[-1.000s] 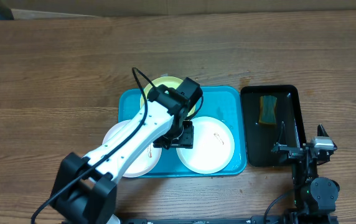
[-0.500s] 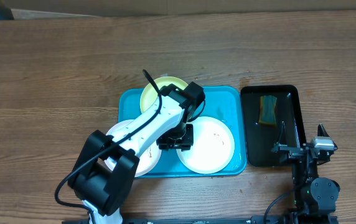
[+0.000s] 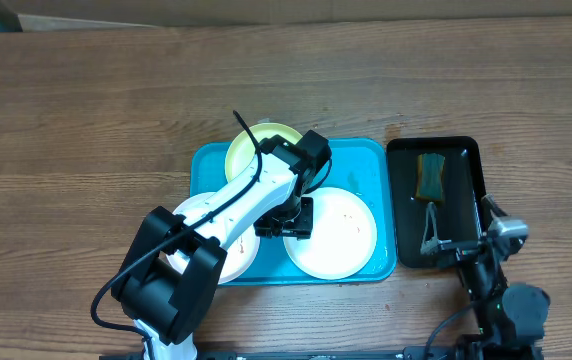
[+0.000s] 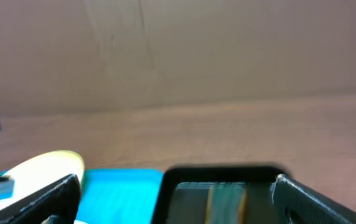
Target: Clean dirty plates on tray and stack at the side
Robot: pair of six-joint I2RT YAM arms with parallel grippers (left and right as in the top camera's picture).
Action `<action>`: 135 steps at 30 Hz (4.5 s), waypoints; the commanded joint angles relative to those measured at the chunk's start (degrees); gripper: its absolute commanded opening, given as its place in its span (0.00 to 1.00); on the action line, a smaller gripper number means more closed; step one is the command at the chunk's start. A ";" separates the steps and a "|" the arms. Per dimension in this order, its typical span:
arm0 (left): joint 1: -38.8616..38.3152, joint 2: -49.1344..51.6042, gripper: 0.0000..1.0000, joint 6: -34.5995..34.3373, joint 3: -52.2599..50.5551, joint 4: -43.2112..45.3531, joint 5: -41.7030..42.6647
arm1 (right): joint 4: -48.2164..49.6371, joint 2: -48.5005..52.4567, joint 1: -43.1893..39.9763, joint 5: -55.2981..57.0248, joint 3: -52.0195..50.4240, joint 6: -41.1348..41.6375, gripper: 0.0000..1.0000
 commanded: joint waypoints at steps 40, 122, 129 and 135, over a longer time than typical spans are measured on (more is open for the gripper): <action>-0.09 -8.57 0.50 -9.84 -13.11 13.97 1.84 | -54.05 94.86 -0.13 1.55 70.44 2.25 0.88; -0.20 -8.50 0.53 -11.96 -15.28 19.89 1.40 | -32.02 95.95 -0.11 8.37 50.77 6.25 0.34; -0.20 -8.50 0.54 -11.96 -15.28 19.85 1.38 | -25.70 95.95 -0.11 8.37 50.77 6.08 0.70; -0.20 -8.50 0.54 -11.98 -15.28 19.89 1.38 | -25.27 95.95 -0.09 8.37 50.66 6.08 0.68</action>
